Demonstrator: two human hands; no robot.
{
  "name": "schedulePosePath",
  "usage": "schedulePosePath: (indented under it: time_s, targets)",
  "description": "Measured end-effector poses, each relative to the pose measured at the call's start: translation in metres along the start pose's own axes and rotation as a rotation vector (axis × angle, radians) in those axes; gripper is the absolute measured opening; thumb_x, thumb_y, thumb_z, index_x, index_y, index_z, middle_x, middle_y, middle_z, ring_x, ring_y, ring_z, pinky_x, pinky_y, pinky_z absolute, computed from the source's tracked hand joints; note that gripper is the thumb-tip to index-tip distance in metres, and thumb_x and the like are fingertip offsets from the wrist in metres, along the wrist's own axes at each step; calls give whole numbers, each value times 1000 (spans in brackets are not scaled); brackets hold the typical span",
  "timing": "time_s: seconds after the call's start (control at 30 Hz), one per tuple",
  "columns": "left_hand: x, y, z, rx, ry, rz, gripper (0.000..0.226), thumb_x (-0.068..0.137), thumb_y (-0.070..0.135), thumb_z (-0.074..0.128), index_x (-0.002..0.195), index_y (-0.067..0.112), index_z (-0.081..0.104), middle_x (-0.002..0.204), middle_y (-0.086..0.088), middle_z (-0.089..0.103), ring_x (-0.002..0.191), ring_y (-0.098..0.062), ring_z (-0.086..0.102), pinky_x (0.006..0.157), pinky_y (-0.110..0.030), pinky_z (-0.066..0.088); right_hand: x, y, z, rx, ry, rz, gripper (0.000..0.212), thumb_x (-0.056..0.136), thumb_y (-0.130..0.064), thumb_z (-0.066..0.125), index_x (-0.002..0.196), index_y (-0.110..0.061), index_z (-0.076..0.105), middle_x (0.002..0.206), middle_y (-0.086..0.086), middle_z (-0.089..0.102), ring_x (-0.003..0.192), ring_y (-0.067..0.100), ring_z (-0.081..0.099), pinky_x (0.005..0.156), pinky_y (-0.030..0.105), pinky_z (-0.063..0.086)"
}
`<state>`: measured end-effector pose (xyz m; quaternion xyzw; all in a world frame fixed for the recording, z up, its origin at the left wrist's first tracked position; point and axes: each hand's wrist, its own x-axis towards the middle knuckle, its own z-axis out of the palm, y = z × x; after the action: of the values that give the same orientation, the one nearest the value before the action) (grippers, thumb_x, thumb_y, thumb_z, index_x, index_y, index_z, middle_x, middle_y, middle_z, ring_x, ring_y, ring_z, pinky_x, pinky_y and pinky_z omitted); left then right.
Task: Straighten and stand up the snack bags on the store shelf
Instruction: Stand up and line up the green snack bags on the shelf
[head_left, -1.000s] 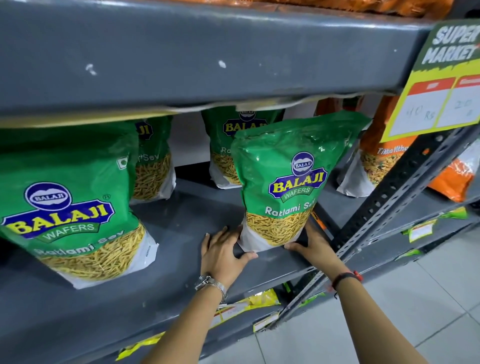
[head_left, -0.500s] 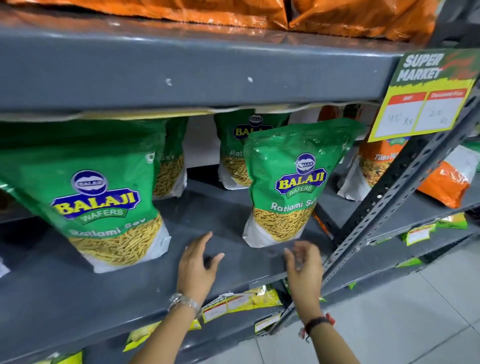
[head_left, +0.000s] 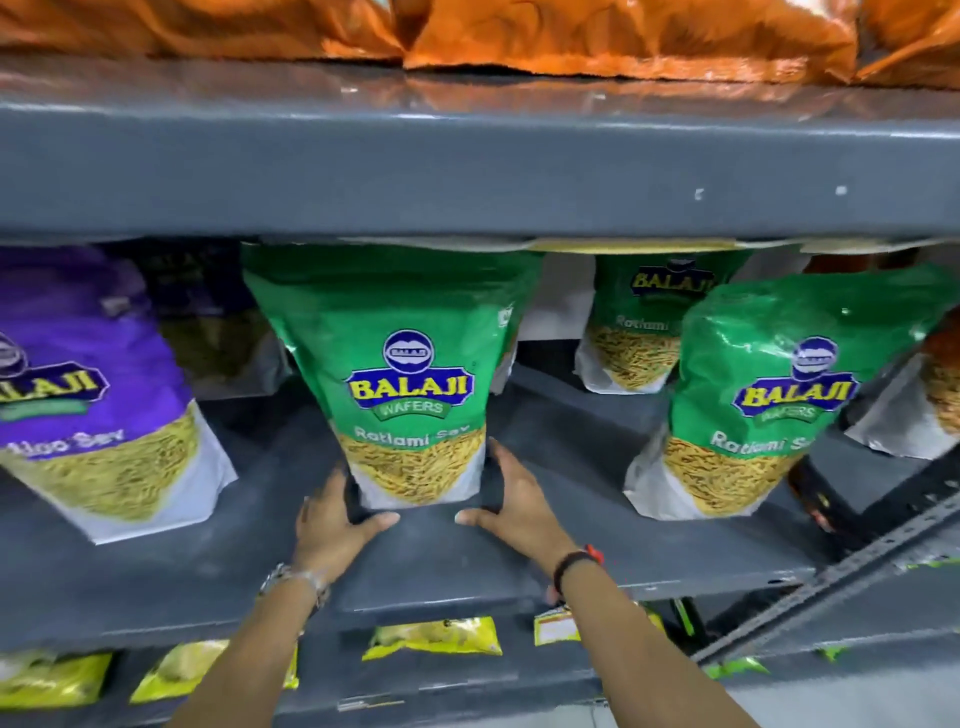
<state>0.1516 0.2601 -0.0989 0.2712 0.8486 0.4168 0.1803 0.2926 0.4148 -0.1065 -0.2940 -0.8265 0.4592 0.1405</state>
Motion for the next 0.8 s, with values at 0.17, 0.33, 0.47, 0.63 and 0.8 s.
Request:
schedulePosePath:
  time_s: [0.17,0.33,0.47,0.63,0.8]
  targets:
    - [-3,3,9,127,41,17,60,64,31,77,114,11,50,119,-12,63,116,-32,51,111,-50,20,-5,-1,1,-131,124,20,61,70,-25,74,121,-7,45,127,15,55,120,31,46,98,36,36]
    - [-14,8,20,104,-4,125,62,60,31,79,114,14,54,120,-9,64,115,-34,51,107,-49,30,-28,17,-16,-161,175,18,54,68,-24,75,113,-8,51,117,15,61,112,32,51,93,40,41]
    - [-18,10,18,101,-73,174,86,44,61,57,117,18,54,119,-7,65,112,-31,54,100,-44,39,-37,22,-21,-170,227,28,54,68,-23,74,114,-10,50,118,14,60,112,32,50,94,41,41]
    - [-13,2,21,198,-49,217,81,48,64,49,112,16,59,122,-9,64,111,-30,56,102,-48,41,-38,19,-17,-214,258,32,57,65,-32,76,112,-11,50,116,13,62,110,32,52,94,42,43]
    - [-11,-1,24,223,-25,255,78,49,65,48,113,22,59,126,-6,62,116,-26,54,106,-47,37,-39,20,-17,-222,273,12,50,69,-27,73,110,-9,50,114,15,62,108,33,52,94,44,43]
